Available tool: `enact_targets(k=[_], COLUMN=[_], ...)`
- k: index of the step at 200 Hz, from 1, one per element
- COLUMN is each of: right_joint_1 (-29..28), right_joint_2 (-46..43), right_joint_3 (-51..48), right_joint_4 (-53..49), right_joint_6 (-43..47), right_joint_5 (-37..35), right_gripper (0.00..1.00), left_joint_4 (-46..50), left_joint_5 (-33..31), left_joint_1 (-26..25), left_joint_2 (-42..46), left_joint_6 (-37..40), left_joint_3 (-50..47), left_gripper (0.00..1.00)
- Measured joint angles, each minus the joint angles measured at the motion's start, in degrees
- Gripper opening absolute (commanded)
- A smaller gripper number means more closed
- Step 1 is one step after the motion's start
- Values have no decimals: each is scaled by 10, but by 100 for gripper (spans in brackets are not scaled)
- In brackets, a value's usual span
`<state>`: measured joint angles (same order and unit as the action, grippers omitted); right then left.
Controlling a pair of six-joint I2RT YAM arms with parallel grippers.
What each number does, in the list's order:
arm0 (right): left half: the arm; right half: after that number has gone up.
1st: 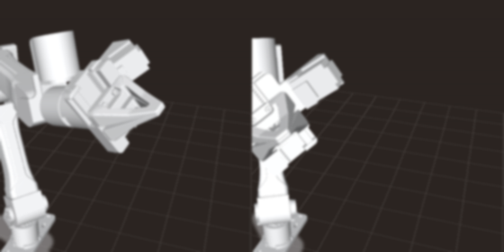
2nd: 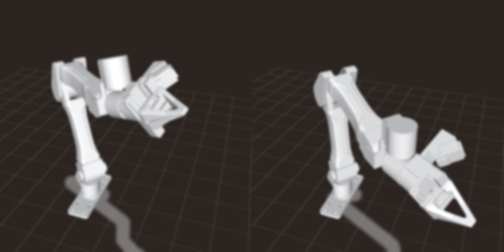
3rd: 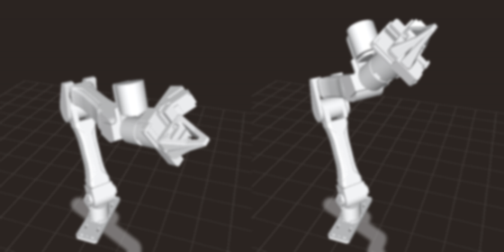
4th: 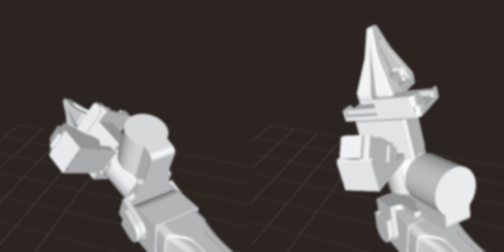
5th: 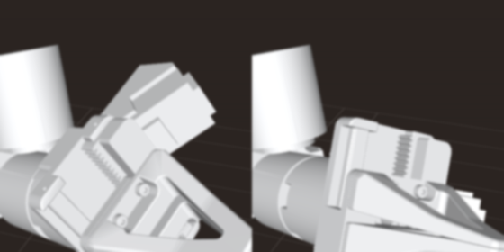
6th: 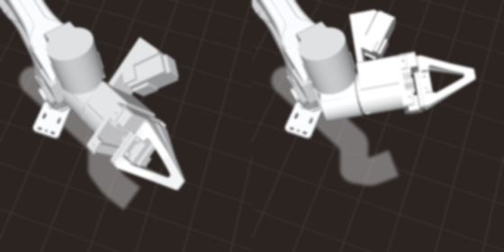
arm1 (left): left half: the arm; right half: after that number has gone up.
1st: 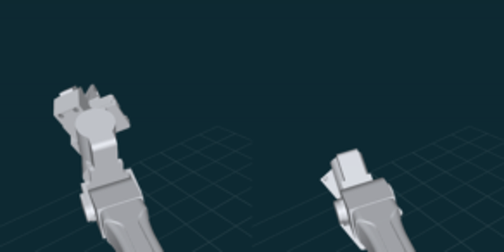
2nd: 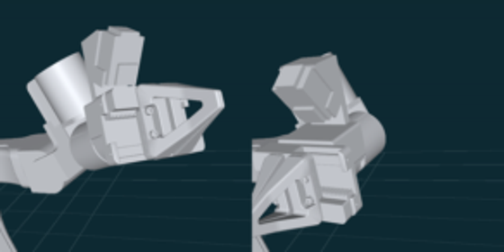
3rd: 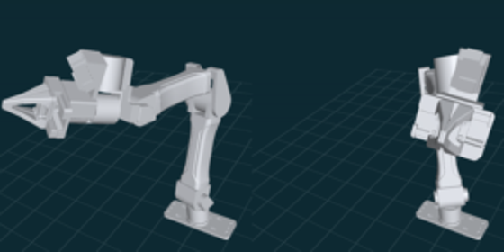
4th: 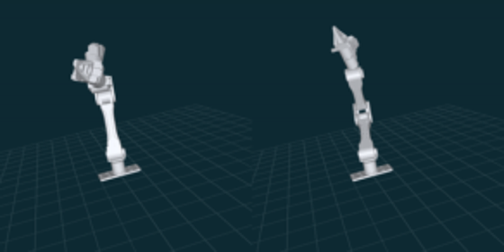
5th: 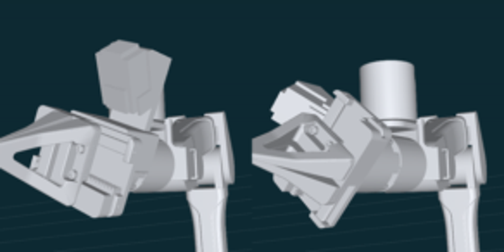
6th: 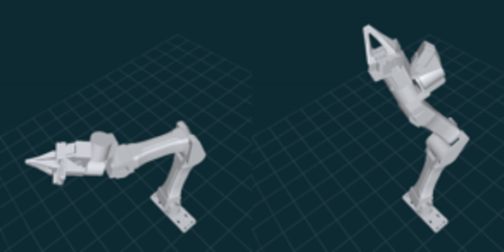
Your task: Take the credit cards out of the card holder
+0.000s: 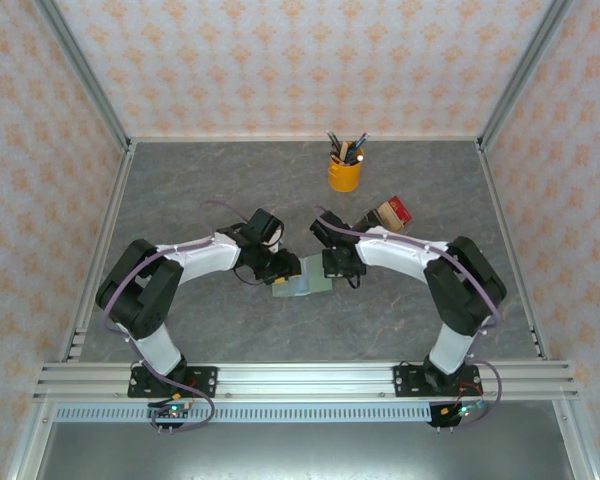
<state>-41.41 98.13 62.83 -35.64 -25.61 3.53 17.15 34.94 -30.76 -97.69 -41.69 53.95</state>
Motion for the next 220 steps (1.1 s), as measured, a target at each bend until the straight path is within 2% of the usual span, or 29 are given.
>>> enact_targets(k=[24,49,69,102,155,220], right_joint_1=[0,0,0,0,0,7], right_joint_2=[-59,-113,-121,-74,43,79], right_joint_3=[0,0,0,12,53,54], right_joint_4=[-4,-4,-1,3,1,1], right_joint_6=[-4,2,11,28,39,39], right_joint_5=[-13,-11,17,60,52,50], right_gripper=[30,31,30,26,24,24], left_joint_4=[0,0,0,0,2,7], left_joint_5=[0,-5,-6,-8,-20,-29], left_joint_1=[0,0,0,0,0,0], left_joint_2=[0,0,-2,-3,-2,-2], left_joint_6=[0,0,0,0,0,0], left_joint_3=[0,0,0,0,0,0], left_gripper=[39,37,35,35,35,36])
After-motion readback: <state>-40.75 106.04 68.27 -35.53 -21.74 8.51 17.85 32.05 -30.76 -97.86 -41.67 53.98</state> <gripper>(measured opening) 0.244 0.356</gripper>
